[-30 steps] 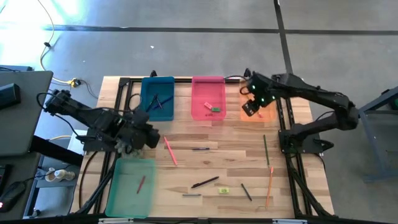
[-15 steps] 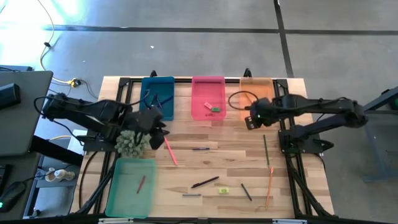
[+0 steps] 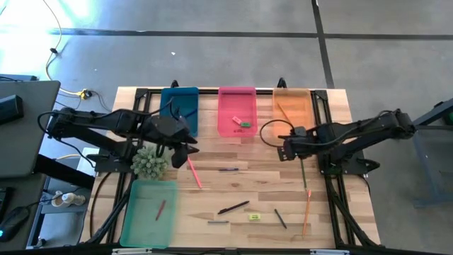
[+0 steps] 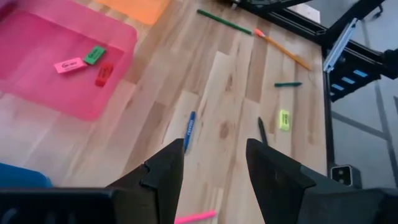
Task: Sort crayons/erasers/pens/pencils in bins
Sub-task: Put the green pencil into the orange bin
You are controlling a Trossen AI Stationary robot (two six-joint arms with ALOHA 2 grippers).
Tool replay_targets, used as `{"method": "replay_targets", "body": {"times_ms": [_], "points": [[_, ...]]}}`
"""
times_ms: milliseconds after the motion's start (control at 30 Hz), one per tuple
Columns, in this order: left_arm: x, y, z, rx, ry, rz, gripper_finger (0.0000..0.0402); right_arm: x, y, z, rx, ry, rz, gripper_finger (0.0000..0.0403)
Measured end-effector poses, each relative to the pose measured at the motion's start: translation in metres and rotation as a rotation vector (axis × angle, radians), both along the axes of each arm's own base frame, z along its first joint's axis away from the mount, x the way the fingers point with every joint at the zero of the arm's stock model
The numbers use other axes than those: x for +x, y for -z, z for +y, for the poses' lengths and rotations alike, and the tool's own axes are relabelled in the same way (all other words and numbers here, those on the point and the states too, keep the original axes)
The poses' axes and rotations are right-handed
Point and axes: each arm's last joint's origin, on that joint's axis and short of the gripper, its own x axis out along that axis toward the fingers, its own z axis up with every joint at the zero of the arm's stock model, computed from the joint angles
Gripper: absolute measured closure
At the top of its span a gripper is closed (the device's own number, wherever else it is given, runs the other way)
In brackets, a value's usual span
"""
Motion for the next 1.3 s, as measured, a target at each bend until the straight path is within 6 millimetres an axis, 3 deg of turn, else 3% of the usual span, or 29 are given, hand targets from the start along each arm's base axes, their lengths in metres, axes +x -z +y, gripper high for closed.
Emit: {"method": "replay_targets", "body": {"times_ms": [300, 700, 1300], "points": [[0.000, 0.000, 0.009, 0.009, -0.040, 0.001, 0.0241, 0.015, 0.009, 0.018, 0.035, 0.020, -0.032, 0.0224], [-0.001, 0.000, 0.015, 0.022, -0.056, 0.008, 0.0241, 0.029, 0.035, 0.042, 0.072, -0.025, 0.104, 0.0224], [-0.002, 0.001, 0.015, 0.022, -0.056, 0.019, 0.0241, 0.019, 0.067, 0.076, -0.009, -0.078, 0.372, 0.0224]]}}
